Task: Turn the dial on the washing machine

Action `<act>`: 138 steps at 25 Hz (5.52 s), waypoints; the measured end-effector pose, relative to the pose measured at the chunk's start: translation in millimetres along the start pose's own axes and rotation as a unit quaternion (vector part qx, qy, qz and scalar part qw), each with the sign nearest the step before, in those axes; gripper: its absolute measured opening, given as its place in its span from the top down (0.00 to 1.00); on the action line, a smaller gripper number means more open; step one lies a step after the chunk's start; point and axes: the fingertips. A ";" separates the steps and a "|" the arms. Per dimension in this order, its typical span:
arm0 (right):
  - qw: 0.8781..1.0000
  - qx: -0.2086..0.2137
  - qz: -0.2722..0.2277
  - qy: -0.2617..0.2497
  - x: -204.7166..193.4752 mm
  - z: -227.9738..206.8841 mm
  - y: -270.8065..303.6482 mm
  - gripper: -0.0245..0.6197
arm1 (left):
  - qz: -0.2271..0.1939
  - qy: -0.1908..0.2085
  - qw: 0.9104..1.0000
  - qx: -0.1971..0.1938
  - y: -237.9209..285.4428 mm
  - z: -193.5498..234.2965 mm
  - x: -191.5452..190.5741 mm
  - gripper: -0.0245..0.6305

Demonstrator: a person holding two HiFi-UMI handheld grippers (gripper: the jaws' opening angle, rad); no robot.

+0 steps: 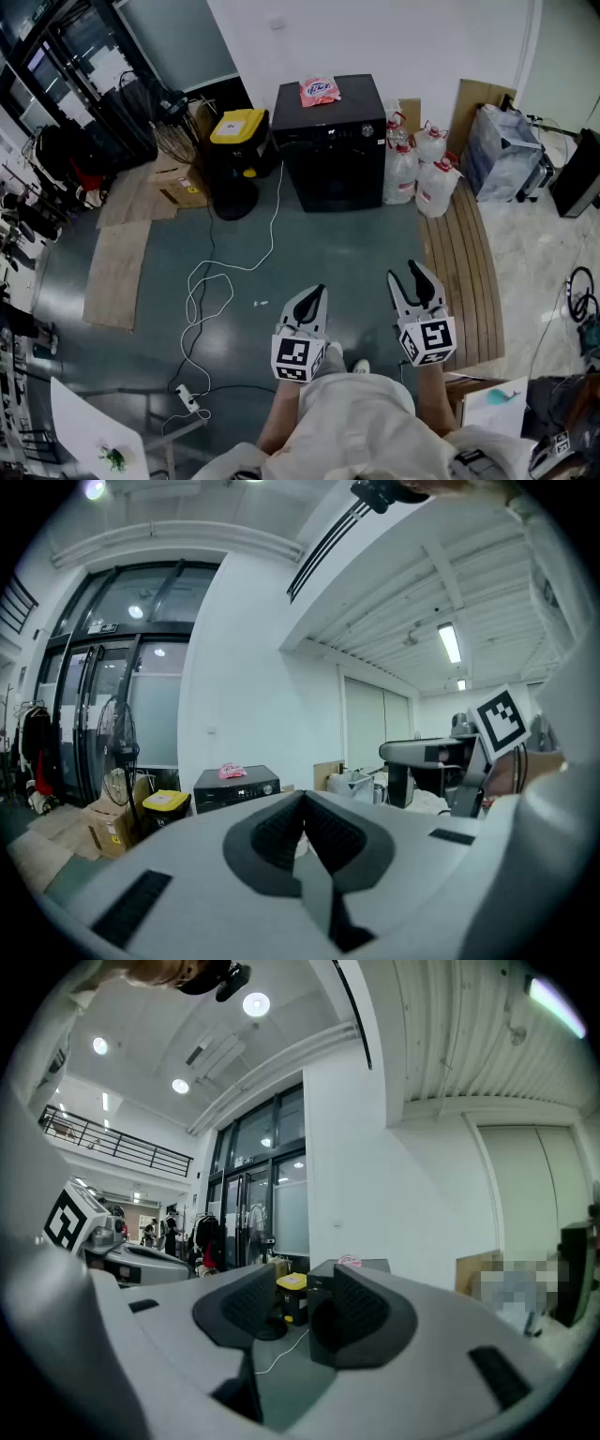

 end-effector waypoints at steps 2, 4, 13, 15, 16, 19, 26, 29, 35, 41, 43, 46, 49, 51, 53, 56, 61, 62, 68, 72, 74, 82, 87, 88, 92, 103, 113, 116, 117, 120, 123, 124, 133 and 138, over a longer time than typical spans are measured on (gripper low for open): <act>1.000 0.000 -0.003 0.001 -1.5 -3.9 4.5 0.65 | -0.001 0.002 1.000 -0.001 6.3 -1.8 -1.2 0.94; 1.000 0.003 -0.003 0.000 -3.5 -6.1 8.9 0.65 | -0.002 0.003 1.000 -0.001 11.9 -2.2 -1.5 0.94; 1.000 0.012 0.006 -0.011 -12.9 -15.4 44.2 0.66 | -0.012 0.005 1.000 -0.005 51.6 14.5 2.6 0.94; 1.000 0.012 0.008 -0.013 -14.8 -19.6 55.8 0.67 | -0.013 0.004 1.000 -0.007 64.3 21.5 2.7 0.94; 1.000 0.011 0.010 -0.015 -16.3 -22.0 62.3 0.67 | -0.013 0.003 1.000 -0.008 70.9 25.9 2.0 0.94; 1.000 0.006 0.016 -0.017 -22.1 -31.4 85.6 0.68 | -0.012 0.001 1.000 -0.010 91.6 43.0 -0.5 0.94; 0.999 -0.019 0.027 -0.019 -28.4 -49.9 150.9 0.71 | -0.003 -0.009 0.999 -0.035 144.7 86.2 -2.9 0.94; 0.999 -0.029 0.032 -0.022 -27.8 -54.0 179.3 0.72 | -0.003 -0.010 0.999 -0.050 168.7 104.9 2.2 0.94; 0.998 -0.042 0.039 -0.024 -33.1 -53.7 230.9 0.73 | -0.006 -0.009 0.998 -0.068 207.4 148.2 6.5 0.94; 0.997 -0.052 0.051 -0.024 -41.9 -54.8 270.0 0.73 | -0.002 -0.014 0.997 -0.082 236.8 179.4 3.5 0.94; 0.997 -0.053 0.054 -0.025 -43.6 -54.7 281.0 0.74 | -0.001 -0.016 0.996 -0.085 246.1 188.7 3.4 0.94; 0.996 -0.055 0.061 -0.026 -46.8 -55.9 293.4 0.74 | 0.000 -0.019 0.996 -0.087 258.2 199.4 1.9 0.94; 0.996 -0.059 0.063 -0.028 -49.9 -62.1 302.4 0.75 | 0.000 -0.023 0.996 -0.089 268.8 204.1 -0.8 0.94; 0.996 -0.061 0.065 -0.028 -52.5 -67.3 309.0 0.75 | 0.002 -0.024 0.996 -0.090 276.4 206.7 -4.2 0.94; 0.995 -0.062 0.068 -0.027 -56.1 -71.0 315.2 0.75 | 0.004 -0.025 0.996 -0.091 283.6 209.3 -5.8 0.94; 0.996 -0.059 0.069 -0.023 -61.8 -77.5 326.7 0.75 | 0.005 -0.025 0.996 -0.089 295.7 213.2 -7.7 0.94; 0.996 -0.054 0.068 -0.016 -66.7 -95.8 350.5 0.76 | 0.010 -0.021 0.996 -0.083 321.9 219.5 -7.7 0.94; 0.996 -0.053 0.068 -0.015 -67.7 -100.8 356.0 0.76 | 0.010 -0.021 0.996 -0.081 328.3 220.6 -7.2 0.94; 0.997 -0.038 0.069 -0.008 -78.7 -136.0 392.8 0.76 | 0.020 -0.019 0.997 -0.069 376.3 227.4 -12.0 0.94; 0.996 -0.027 0.081 -0.001 -90.1 -163.4 423.8 0.76 | 0.033 -0.023 0.998 -0.057 414.2 235.4 -16.3 0.94; 0.996 -0.022 0.087 0.002 -93.0 -177.1 439.4 0.76 | 0.039 -0.023 0.998 -0.052 432.9 239.0 -17.8 0.94; 0.994 0.000 0.107 0.013 -108.0 -231.8 490.9 0.76 | 0.063 -0.026 0.997 -0.032 498.0 242.7 -26.5 0.94; 0.994 0.021 0.110 0.018 -113.8 -259.2 523.3 0.76 | 0.070 -0.027 0.997 -0.013 535.2 247.2 -27.2 0.94; 0.994 0.024 0.109 0.019 -114.8 -265.1 529.4 0.76 | 0.073 -0.026 0.997 -0.009 541.9 247.6 -28.6 0.94; 0.994 0.027 0.106 0.027 -121.3 -289.3 549.8 0.76 | 0.078 -0.024 0.997 0.000 567.9 248.0 -27.3 0.94; 0.992 0.011 0.116 0.043 -147.9 -350.9 596.9 0.76 | 0.084 -0.017 0.996 0.016 640.1 254.7 -44.4 0.94; 0.987 -0.019 0.154 0.039 -200.9 -374.1 611.9 0.74 | 0.107 -0.013 0.994 -0.009 678.0 252.5 -74.1 0.94; 0.985 -0.024 0.171 0.028 -220.9 -377.1 617.6 0.73 | 0.120 -0.010 0.992 -0.025 688.3 251.6 -87.8 0.94; 0.984 -0.025 0.176 0.028 -227.8 -377.7 620.0 0.72 | 0.123 -0.010 0.992 -0.030 692.0 251.3 -92.8 0.94; 0.981 -0.032 0.190 0.028 -247.8 -376.8 626.9 0.70 | 0.137 -0.015 0.989 -0.045 701.1 250.5 -111.1 0.94; 0.979 -0.037 0.199 0.026 -265.7 -377.6 635.3 0.69 | 0.144 -0.017 0.987 -0.062 711.3 251.1 -123.6 0.94; 0.978 -0.042 0.204 0.026 -272.4 -380.0 637.6 0.69 | 0.144 -0.016 0.987 -0.070 715.5 251.5 -125.9 0.94; 0.964 -0.085 0.249 0.036 -322.5 -393.9 644.5 0.67 | 0.162 -0.027 0.977 -0.135 744.6 253.2 -156.0 0.94; 0.958 -0.103 0.264 0.047 -343.5 -388.8 652.3 0.66 | 0.167 -0.030 0.970 -0.175 756.5 252.3 -165.7 0.94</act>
Point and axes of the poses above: the fingertips, and each gripper's own axes: y forward along the fingers, z to its left, x out of its top, and after that the axes turned 5 degrees about -z, right-handed
